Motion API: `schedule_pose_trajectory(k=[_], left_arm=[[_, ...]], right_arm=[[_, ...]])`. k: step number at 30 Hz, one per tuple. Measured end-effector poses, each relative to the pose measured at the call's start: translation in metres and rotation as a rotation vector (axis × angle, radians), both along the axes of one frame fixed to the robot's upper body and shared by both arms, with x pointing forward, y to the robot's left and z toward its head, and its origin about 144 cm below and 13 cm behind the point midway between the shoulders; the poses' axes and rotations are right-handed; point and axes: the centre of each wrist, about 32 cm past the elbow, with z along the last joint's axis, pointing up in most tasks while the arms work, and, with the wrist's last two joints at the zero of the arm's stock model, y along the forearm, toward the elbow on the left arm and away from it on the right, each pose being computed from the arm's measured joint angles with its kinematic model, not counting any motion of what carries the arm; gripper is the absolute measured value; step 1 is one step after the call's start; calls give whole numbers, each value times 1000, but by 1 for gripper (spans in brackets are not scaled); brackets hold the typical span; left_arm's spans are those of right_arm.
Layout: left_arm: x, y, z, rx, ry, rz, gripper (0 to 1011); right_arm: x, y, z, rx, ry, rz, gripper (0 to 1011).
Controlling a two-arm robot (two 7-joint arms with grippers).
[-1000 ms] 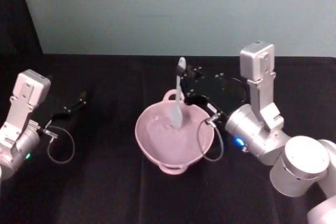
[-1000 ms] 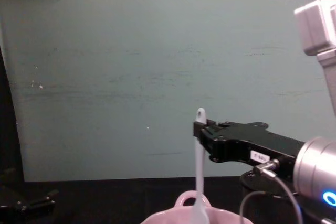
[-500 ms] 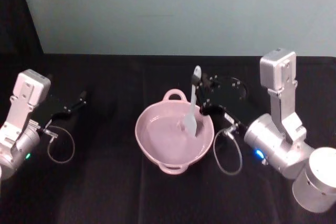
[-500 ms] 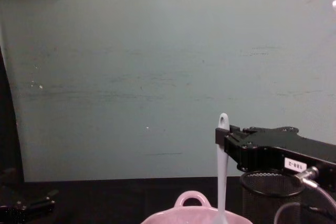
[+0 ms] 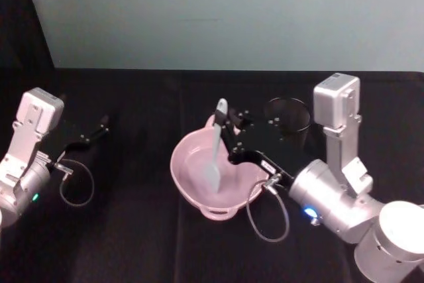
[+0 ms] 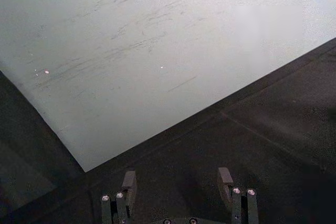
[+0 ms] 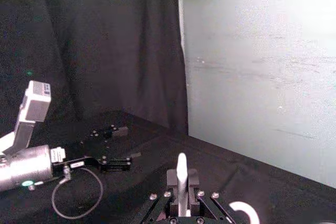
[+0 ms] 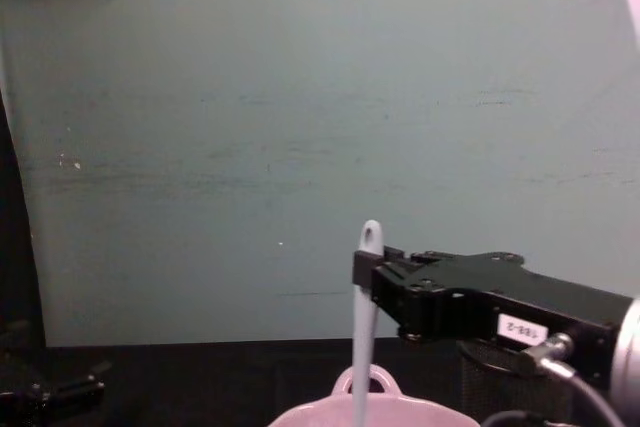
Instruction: Use the one hand to pick up the spoon and stir the clear water in the bowl.
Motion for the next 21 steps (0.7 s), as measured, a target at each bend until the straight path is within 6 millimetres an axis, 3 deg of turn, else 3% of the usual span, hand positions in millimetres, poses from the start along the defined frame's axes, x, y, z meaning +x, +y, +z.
schedule_pose_trajectory(k=[11,21], left_arm=[[0,0,0,0,0,0,1011],[0,0,0,0,0,0,1011]], right_arm=[[17,19,-6,17,0,9,112],[33,23,-14,27,-16,-58,112]])
